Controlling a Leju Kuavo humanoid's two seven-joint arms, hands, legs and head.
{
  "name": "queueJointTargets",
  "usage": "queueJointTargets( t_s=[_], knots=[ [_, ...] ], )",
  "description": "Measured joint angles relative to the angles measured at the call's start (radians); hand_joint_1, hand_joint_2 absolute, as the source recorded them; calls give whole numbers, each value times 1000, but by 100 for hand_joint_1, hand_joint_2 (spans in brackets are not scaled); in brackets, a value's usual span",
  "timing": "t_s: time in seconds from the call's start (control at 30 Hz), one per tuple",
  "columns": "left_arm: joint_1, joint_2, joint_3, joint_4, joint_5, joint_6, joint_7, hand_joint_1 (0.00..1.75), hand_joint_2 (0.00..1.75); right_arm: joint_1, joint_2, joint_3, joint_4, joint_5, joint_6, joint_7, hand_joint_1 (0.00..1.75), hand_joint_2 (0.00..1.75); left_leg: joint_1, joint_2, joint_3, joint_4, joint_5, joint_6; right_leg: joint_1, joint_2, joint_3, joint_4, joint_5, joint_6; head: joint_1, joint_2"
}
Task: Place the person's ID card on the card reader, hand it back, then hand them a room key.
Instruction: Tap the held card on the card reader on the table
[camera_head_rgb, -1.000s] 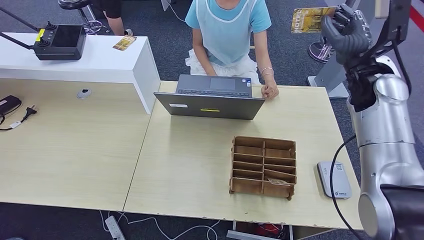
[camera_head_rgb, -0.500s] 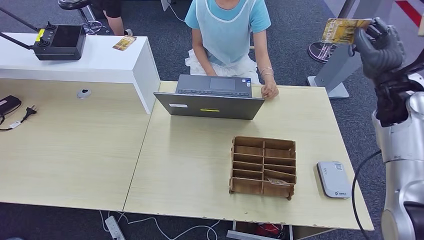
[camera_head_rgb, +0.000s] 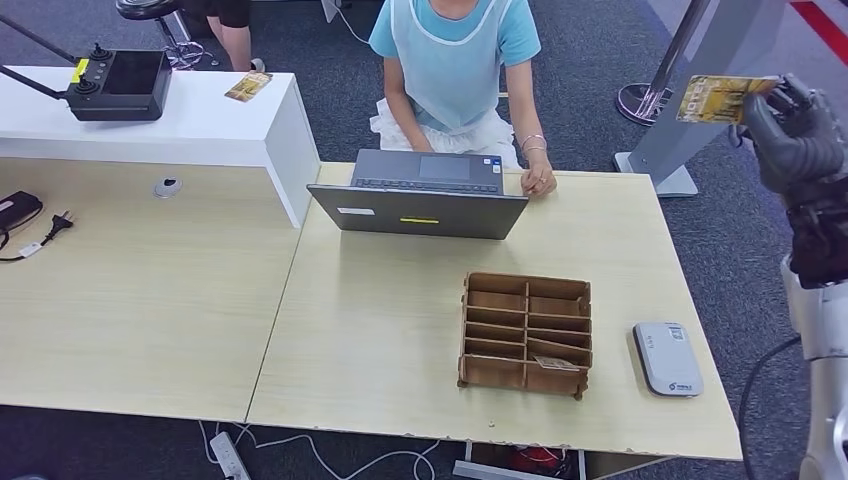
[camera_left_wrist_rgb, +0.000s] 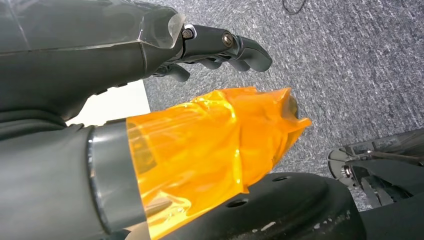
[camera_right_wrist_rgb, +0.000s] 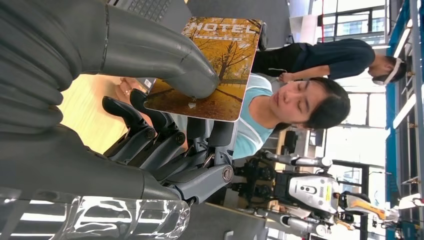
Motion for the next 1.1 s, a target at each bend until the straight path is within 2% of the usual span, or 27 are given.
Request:
queueJointTargets(
  t_s=[0.3,0.57,0.7,0.83,1.1],
  knots=[
    [0,2,0,0,1,-1,0,0,0,29,-52,-1,9,-24,49,20,175,175,0,-1,0,0,0,0,0,-1,0,0,0,0,0,0],
    [1,3,6,0,15,3,-1,0,0,58,-169,3,38,-72,127,36,175,175,-2,-2,-1,0,0,1,-2,-3,0,0,-1,1,0,0],
    [1,3,11,0,18,6,-3,0,0,126,-228,-11,39,-109,129,17,175,175,-2,-2,-1,0,-2,2,-2,-3,0,0,-1,1,0,0],
    [1,3,15,0,18,6,-4,0,0,205,-262,-39,35,-123,128,5,175,175,-2,-2,-1,0,-2,3,-2,-3,0,0,-1,1,0,0],
    [1,4,16,0,5,9,-1,0,0,302,-280,-76,29,-116,136,6,175,175,-2,-2,-1,0,-2,3,-2,-2,0,0,-1,1,0,0]
  ],
)
